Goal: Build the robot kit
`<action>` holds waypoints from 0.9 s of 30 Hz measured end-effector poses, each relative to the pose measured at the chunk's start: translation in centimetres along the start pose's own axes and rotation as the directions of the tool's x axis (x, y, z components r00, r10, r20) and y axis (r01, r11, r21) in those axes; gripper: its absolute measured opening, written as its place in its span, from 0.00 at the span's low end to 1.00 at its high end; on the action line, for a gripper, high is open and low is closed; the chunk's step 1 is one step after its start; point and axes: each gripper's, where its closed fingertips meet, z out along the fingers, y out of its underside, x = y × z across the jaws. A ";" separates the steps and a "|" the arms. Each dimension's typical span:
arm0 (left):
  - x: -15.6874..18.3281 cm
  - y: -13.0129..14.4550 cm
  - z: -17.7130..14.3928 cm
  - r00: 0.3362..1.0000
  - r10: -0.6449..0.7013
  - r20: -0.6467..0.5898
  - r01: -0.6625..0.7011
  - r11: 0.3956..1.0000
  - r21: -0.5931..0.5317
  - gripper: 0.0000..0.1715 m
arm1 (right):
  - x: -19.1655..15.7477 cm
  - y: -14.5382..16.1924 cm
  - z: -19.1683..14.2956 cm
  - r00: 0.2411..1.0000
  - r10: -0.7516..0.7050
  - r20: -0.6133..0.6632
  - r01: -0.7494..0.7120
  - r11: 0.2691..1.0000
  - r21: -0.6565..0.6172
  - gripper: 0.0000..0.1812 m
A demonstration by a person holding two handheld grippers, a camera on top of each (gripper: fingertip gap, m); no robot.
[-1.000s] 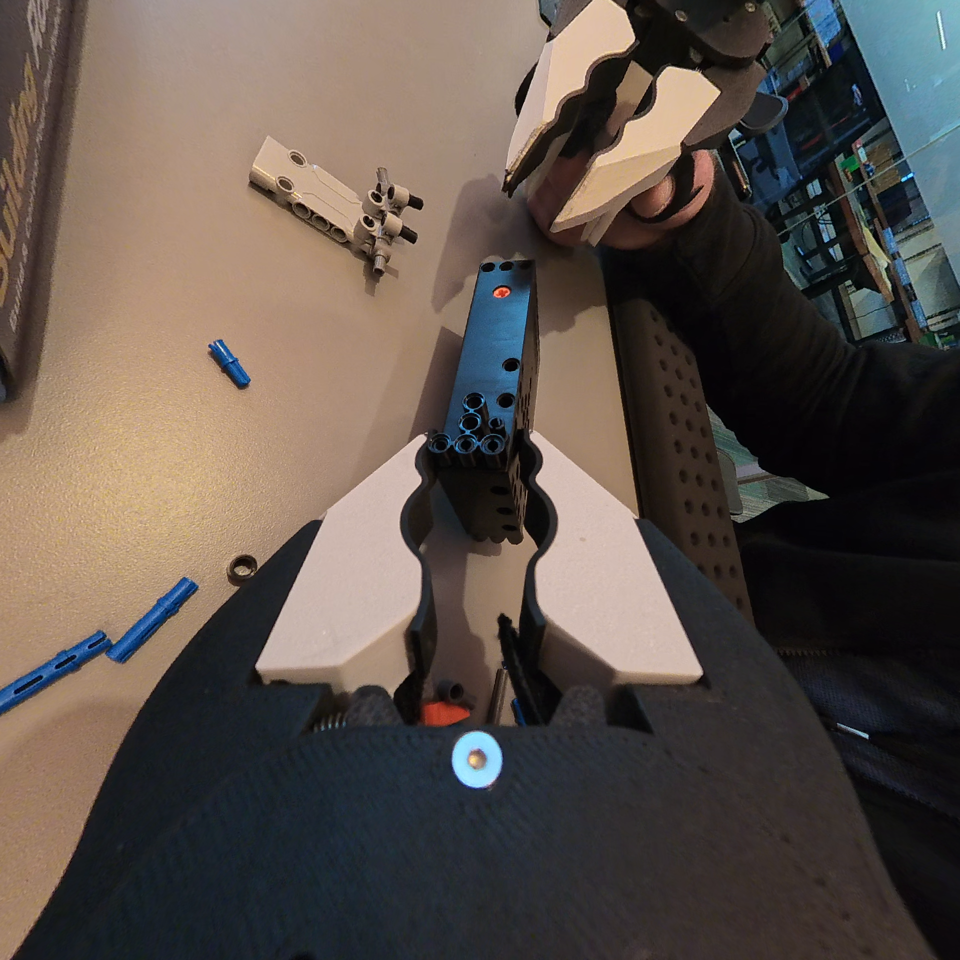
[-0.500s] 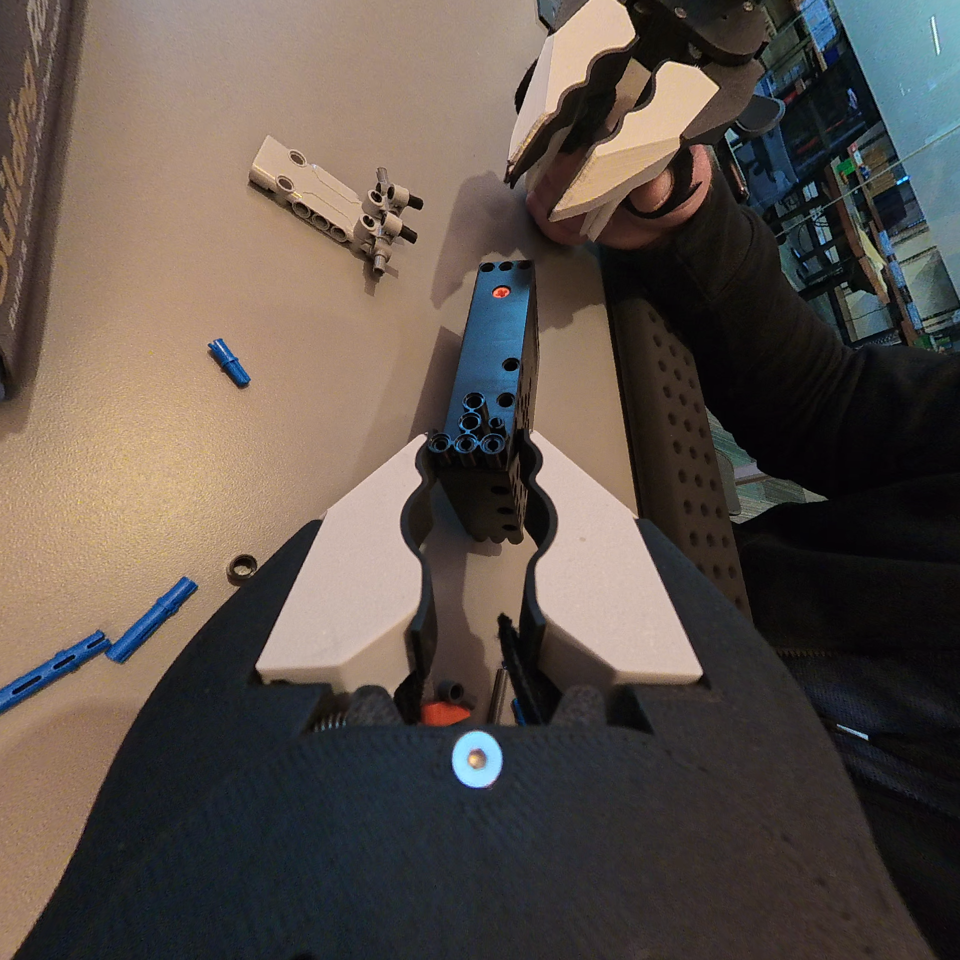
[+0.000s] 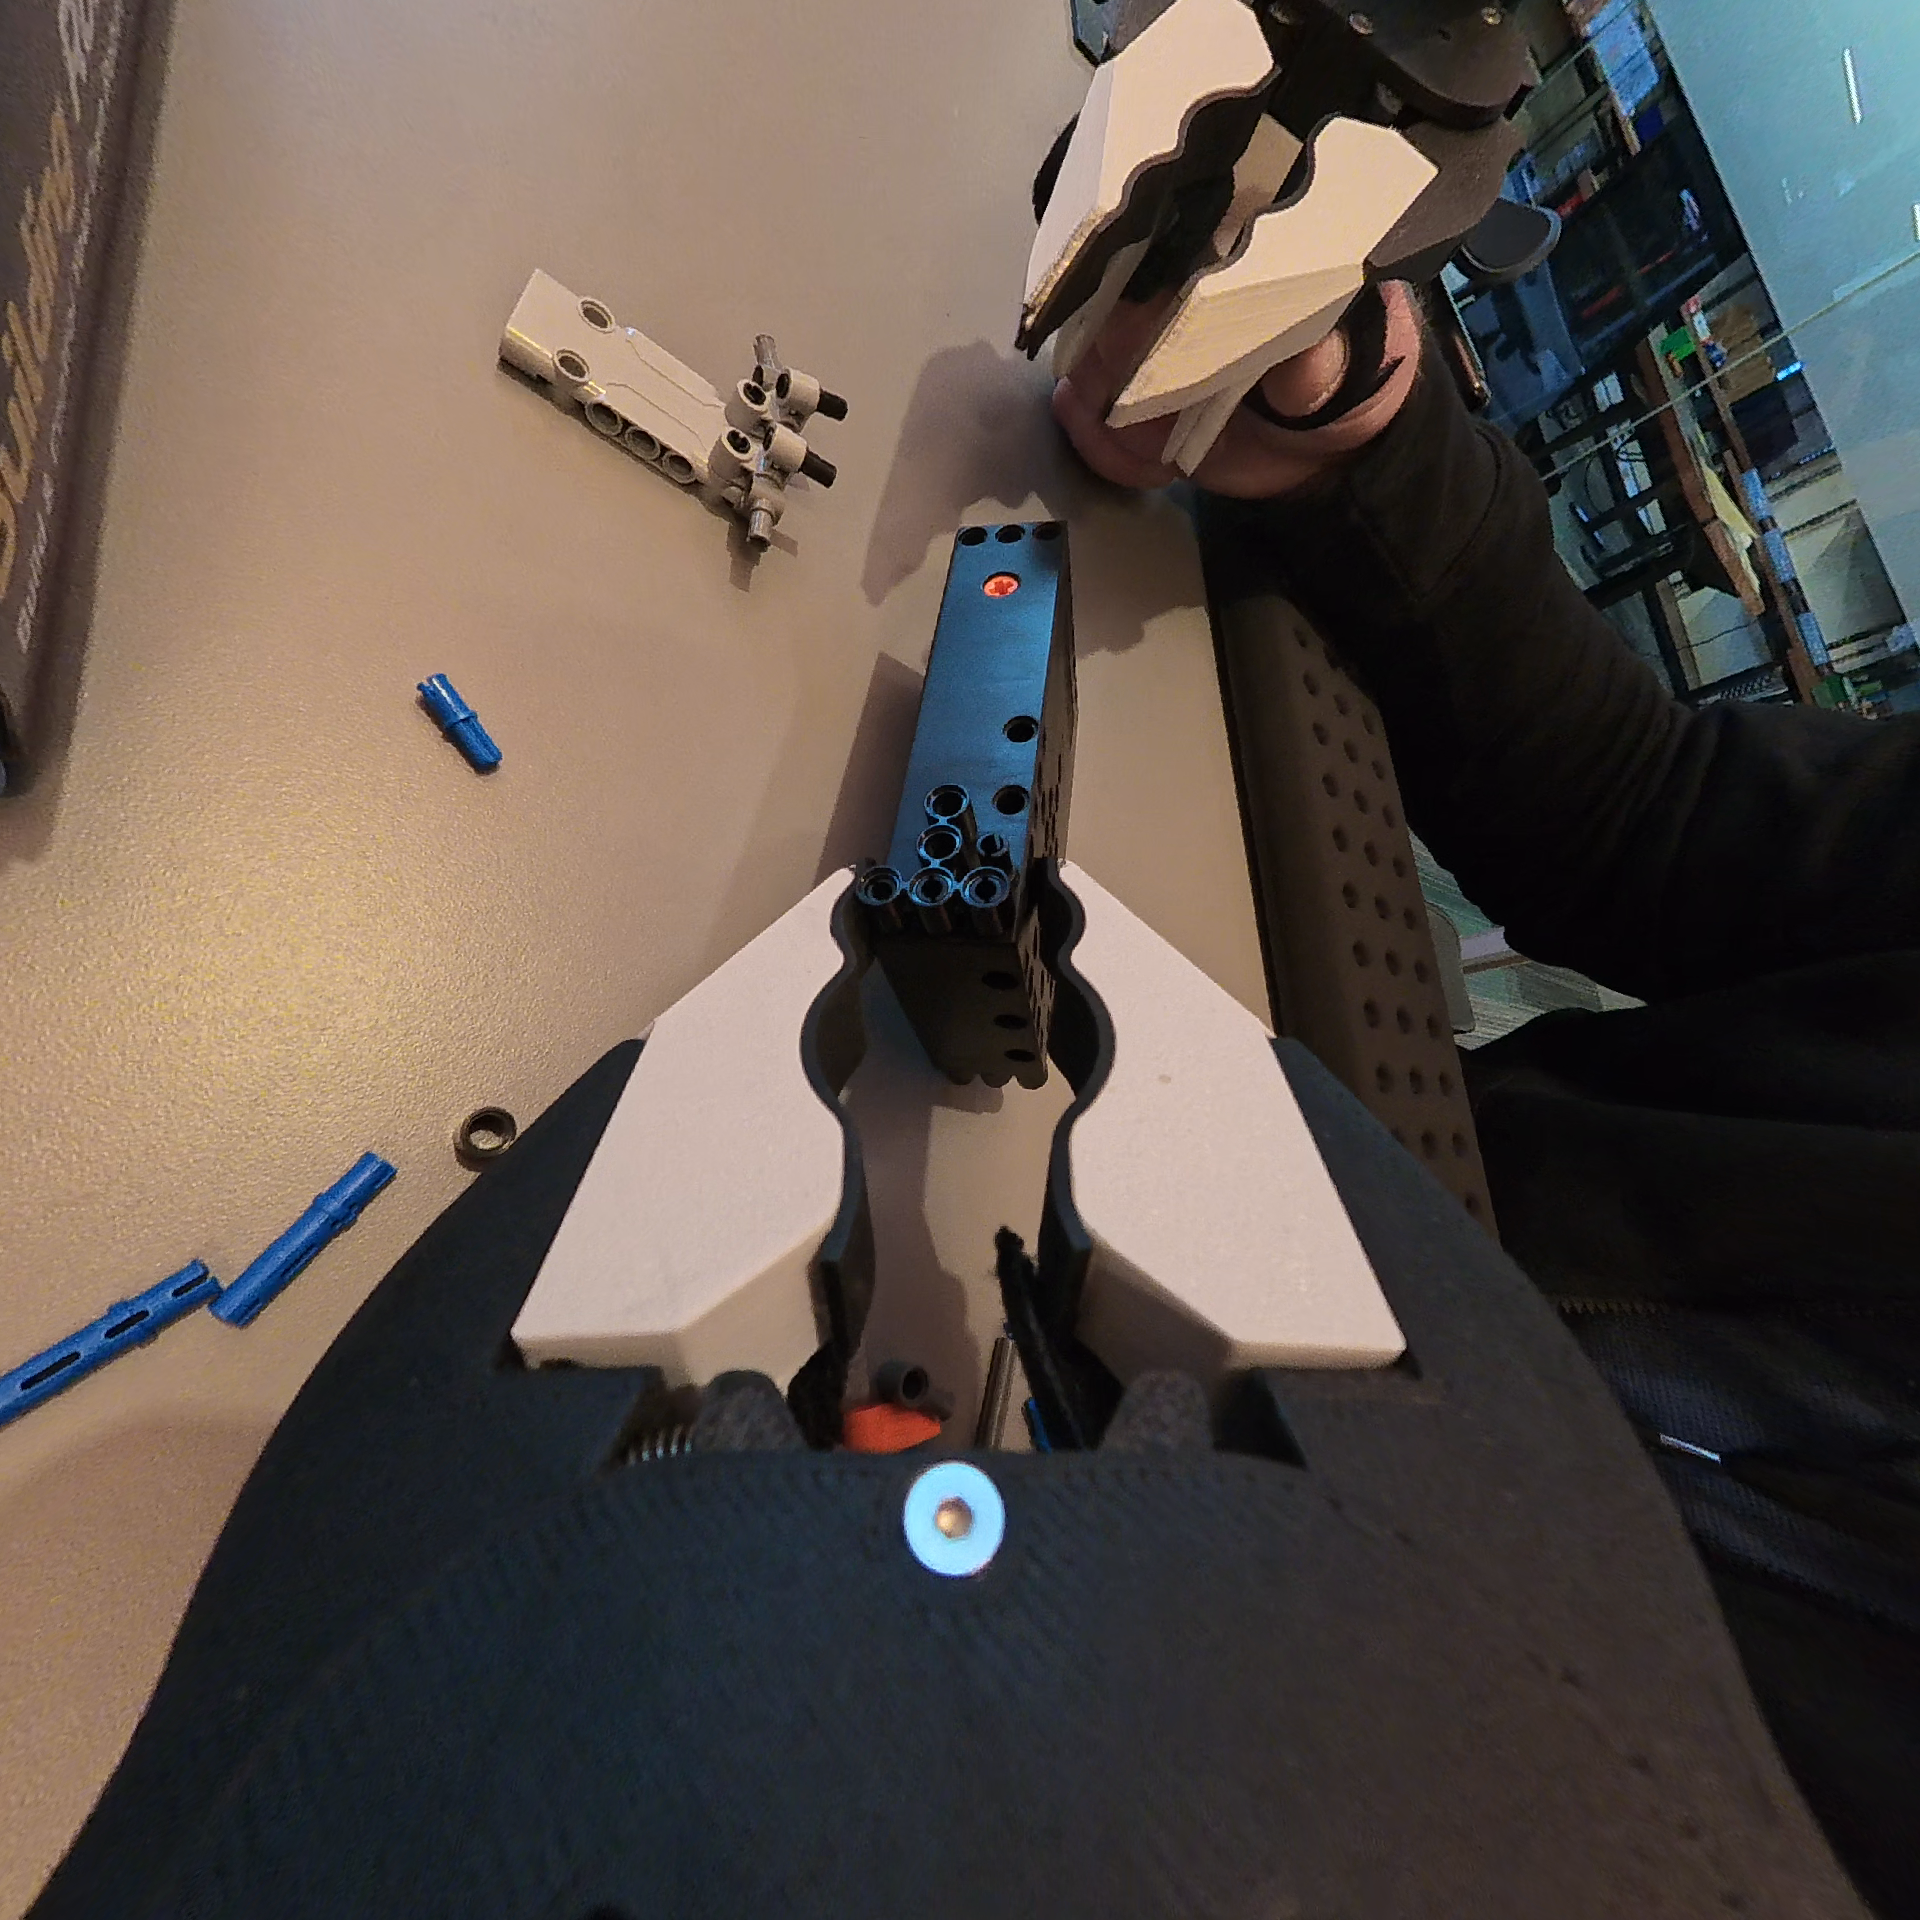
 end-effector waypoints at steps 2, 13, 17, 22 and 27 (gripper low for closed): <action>0.0 0.0 0.0 1.000 0.000 -0.001 0.000 1.000 0.001 0.17 | 0.0 0.0 0.0 1.000 -0.001 0.001 0.001 1.000 -0.001 0.09; 0.1 0.0 0.0 1.000 0.014 0.003 -0.014 1.000 -0.001 0.17 | -0.4 0.6 0.4 1.000 0.018 0.026 -0.017 0.999 -0.040 0.13; 0.1 0.0 0.0 1.000 0.015 0.001 -0.015 1.000 -0.001 0.17 | -0.4 0.8 0.5 0.999 0.022 0.028 -0.020 0.998 -0.051 0.12; -0.1 0.0 0.0 1.000 -0.009 -0.009 0.009 1.000 0.005 0.17 | -0.7 1.7 1.1 1.000 -0.005 0.026 0.008 0.993 -0.119 0.12; -0.6 0.0 -0.1 1.000 -0.028 0.007 0.028 1.000 0.006 0.19 | -0.6 2.6 1.6 1.000 -0.021 0.012 0.023 0.984 -0.176 0.04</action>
